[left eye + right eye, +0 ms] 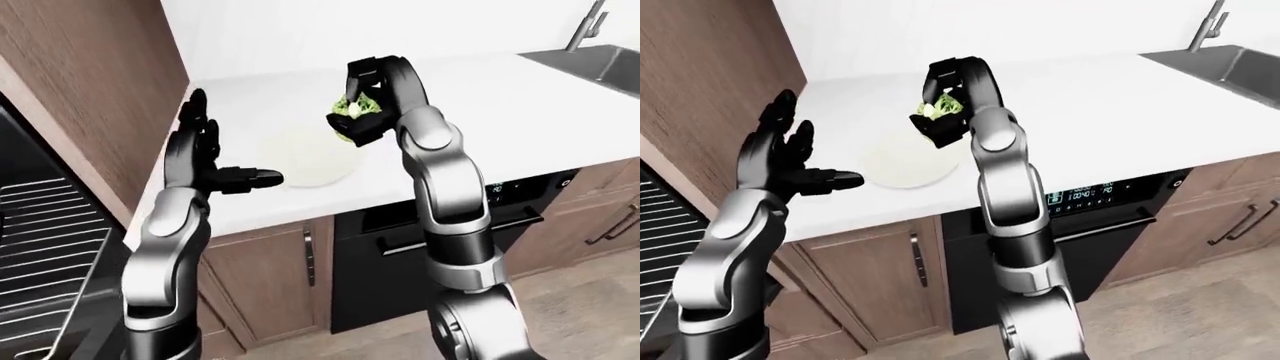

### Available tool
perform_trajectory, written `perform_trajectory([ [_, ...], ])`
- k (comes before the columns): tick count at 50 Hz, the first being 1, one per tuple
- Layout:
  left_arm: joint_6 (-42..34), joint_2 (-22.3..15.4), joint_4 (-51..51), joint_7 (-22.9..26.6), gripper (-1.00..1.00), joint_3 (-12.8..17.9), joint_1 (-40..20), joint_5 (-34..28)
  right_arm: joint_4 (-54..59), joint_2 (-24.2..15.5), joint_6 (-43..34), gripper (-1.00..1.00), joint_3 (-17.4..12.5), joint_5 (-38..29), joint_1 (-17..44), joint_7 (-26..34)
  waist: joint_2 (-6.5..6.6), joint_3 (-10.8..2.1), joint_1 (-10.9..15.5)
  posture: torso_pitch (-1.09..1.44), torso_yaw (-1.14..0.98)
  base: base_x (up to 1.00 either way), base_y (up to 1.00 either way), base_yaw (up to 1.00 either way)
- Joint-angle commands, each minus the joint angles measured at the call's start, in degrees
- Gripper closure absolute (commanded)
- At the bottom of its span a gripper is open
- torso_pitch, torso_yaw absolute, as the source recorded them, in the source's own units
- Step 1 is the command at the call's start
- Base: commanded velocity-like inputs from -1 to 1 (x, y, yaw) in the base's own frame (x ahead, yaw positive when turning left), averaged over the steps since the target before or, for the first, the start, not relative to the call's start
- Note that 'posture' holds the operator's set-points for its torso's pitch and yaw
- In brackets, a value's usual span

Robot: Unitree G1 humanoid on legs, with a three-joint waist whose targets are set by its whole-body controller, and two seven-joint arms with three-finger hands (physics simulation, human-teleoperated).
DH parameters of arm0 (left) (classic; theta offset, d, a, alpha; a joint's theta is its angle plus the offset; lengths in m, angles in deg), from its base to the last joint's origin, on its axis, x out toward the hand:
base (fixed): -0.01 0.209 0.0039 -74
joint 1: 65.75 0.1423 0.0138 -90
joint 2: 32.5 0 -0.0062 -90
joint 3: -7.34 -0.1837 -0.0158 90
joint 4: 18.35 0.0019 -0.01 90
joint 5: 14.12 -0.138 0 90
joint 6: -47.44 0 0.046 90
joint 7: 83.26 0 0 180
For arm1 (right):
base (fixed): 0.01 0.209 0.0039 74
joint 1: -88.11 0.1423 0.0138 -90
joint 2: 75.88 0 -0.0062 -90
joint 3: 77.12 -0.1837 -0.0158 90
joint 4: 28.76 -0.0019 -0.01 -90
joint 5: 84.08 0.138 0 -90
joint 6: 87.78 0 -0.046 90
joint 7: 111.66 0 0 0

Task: Place the broccoli on the rack of the oven.

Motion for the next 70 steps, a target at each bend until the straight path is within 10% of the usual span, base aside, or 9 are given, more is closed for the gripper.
perform_trajectory([
  [1, 1.65, -0.84, -1.94, -0.36, -1.00, 1.24, -1.70, -0.43, -1.87, 0.24, 1.95, 1.00, 0.47, 0.19, 2.26, -0.03, 1.49, -0.78, 0.31, 0.00, 0.00, 0.00, -0.48, 0.00],
  [3, 1.66, -0.85, -1.96, -0.35, -1.00, 1.30, -1.69, -0.41, -1.61, 0.27, 2.36, 1.00, 0.52, 0.15, 2.06, -0.04, 5.51, -1.34, 0.37, 0.00, 0.00, 0.00, -0.50, 0.00],
  [8, 1.89, -0.89, -1.64, -0.30, -1.00, 1.33, -1.76, -0.44, -1.16, 0.14, 2.74, 1.00, 0.47, 0.04, 2.27, 0.12, 3.11, -1.92, 0.67, 0.00, 0.00, 0.00, -0.44, 0.00],
  [16, 1.79, -0.92, -1.72, -0.35, -1.00, 1.41, -1.82, -0.26, -0.63, 0.14, 3.12, 1.00, 0.51, -0.36, 2.64, 0.35, -5.77, -1.92, 1.81, 0.00, 0.00, 0.00, -0.39, 0.00],
  [42, 1.71, -0.77, -2.13, -0.35, -1.00, 1.27, -1.51, -0.35, -2.08, 0.12, 3.29, 1.00, 0.32, -0.40, 1.51, -0.28, -0.79, -0.10, -0.81, 0.00, 0.00, 0.00, -0.02, 0.00],
  [52, 1.68, -0.78, -2.04, -0.44, -1.00, 1.27, -1.70, -0.34, -2.00, -0.07, 3.27, 1.00, 0.53, -0.87, 1.58, 0.23, 2.55, -3.57, 0.72, 0.00, 0.00, -0.03, 0.00, 0.39],
  [60, 2.19, -0.82, -1.59, -0.32, -1.00, 1.26, -1.65, -0.42, -2.34, 0.14, 3.59, 1.00, 0.70, -1.55, 0.97, 0.67, -0.76, -2.11, 0.90, 0.00, 0.00, -0.13, 0.00, 1.00],
  [64, 1.77, -0.89, -1.80, -0.42, -1.00, 1.39, -1.81, -0.35, -1.80, 0.22, 3.95, 1.00, 0.64, -1.67, 0.97, 0.78, -6.73, -2.94, 0.38, 0.00, 0.00, -0.12, 0.00, 1.00],
  [70, 2.39, -0.89, -1.37, -0.34, -1.00, 1.38, -1.63, -0.36, -2.17, 0.36, 4.00, 1.00, 0.77, -1.94, 0.55, 0.96, -3.54, -2.23, 1.14, 0.00, 0.00, -0.12, 0.00, 1.00],
])
